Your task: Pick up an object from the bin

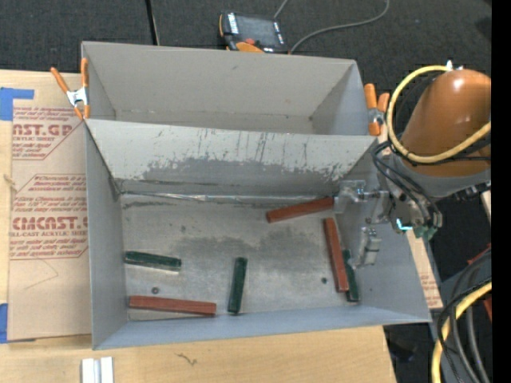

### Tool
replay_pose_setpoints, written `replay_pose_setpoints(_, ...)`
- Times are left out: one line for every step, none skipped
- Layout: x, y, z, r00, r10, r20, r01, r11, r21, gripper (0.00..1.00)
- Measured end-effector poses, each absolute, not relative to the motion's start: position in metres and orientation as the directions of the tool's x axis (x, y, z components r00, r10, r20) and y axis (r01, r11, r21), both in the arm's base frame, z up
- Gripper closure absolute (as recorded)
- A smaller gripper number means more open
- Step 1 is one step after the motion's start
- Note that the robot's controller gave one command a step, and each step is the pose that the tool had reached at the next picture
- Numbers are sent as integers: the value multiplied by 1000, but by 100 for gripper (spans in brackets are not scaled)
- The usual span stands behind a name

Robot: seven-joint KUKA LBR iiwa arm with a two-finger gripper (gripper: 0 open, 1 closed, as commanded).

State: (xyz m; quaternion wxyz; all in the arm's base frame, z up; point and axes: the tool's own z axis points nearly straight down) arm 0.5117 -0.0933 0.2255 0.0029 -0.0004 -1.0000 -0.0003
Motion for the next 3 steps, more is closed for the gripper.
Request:
replay_pose_setpoints(504,-91,67,-872,-490,3,-490,872,4,0)
replay_pose_setpoints(494,-153,87,-846,-533,-2,-533,846,4,0)
replay_pose_setpoints(486,-122,71,-647,-762,-4,-762,647,-2,0)
